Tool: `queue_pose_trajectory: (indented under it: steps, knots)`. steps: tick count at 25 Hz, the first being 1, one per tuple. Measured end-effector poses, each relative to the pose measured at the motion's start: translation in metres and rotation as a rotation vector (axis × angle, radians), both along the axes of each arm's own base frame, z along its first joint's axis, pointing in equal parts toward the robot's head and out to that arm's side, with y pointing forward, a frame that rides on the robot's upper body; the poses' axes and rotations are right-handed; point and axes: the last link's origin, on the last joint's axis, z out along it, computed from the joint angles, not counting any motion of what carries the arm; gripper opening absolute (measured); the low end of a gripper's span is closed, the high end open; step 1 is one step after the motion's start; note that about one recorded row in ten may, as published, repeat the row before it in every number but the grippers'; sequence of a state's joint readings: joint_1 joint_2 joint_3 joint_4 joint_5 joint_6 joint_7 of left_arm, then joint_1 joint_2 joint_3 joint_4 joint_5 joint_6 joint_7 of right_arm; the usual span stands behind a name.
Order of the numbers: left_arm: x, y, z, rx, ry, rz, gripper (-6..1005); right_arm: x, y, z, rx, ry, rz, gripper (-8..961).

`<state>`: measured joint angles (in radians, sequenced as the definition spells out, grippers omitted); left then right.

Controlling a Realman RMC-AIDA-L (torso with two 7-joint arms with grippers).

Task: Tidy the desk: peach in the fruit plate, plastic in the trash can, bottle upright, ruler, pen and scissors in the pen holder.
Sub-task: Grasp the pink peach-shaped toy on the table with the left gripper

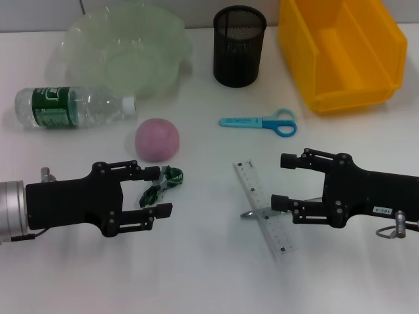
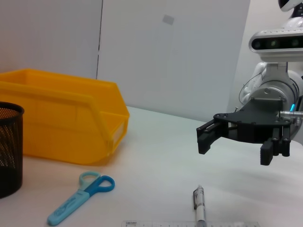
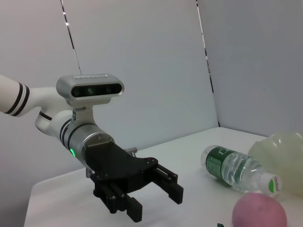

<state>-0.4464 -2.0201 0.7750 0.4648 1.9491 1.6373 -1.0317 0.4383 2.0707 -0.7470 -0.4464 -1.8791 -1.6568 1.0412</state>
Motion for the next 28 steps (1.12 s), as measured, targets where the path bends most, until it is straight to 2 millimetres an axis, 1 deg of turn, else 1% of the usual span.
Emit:
queue_pose_trajectory:
  steps: [14,16,17,18,19,20,21,22,24,25,26,27,28]
  knots:
    - [0.003,0.001,0.001,0.004,-0.013,-0.003,696,0.001,0.0,0.001,0.001,-0.003,-0.002,814]
    - [0.007,0.008,0.004,0.014,-0.029,0.003,696,0.002,-0.001,0.001,0.002,-0.004,-0.006,814]
    - [0.013,0.017,0.007,0.027,-0.039,0.02,696,0.003,-0.001,0.001,0.002,-0.005,-0.008,814]
    - [0.016,0.023,0.008,0.032,-0.038,0.03,696,0.003,-0.002,0.001,0.001,-0.005,-0.01,814]
    - [0.022,0.037,0.008,0.058,-0.009,0.058,695,0.004,-0.002,0.0,0.001,-0.005,-0.013,814]
    - [0.022,0.037,0.008,0.058,-0.009,0.058,695,0.004,-0.002,0.0,0.001,-0.005,-0.013,814]
    - [0.025,0.051,0.008,0.097,0.038,0.082,695,0.004,-0.003,0.0,0.001,-0.006,-0.016,814]
    - [0.025,0.051,0.008,0.097,0.038,0.082,690,0.004,-0.003,0.0,0.001,-0.006,-0.016,814]
    - [0.027,0.065,0.006,0.135,0.087,0.097,680,0.004,-0.003,0.0,0.001,-0.005,-0.017,813]
    - [0.028,0.069,0.004,0.143,0.109,0.098,674,0.004,-0.003,0.0,0.001,-0.005,-0.018,813]
    - [0.028,0.069,0.004,0.143,0.109,0.098,669,0.004,-0.003,0.0,0.001,-0.005,-0.018,813]
    - [0.029,0.077,0.001,0.157,0.162,0.1,664,0.005,-0.004,0.0,0.0,-0.004,-0.019,813]
    - [0.029,0.077,0.001,0.157,0.162,0.1,659,0.005,-0.004,0.0,0.0,-0.004,-0.019,813]
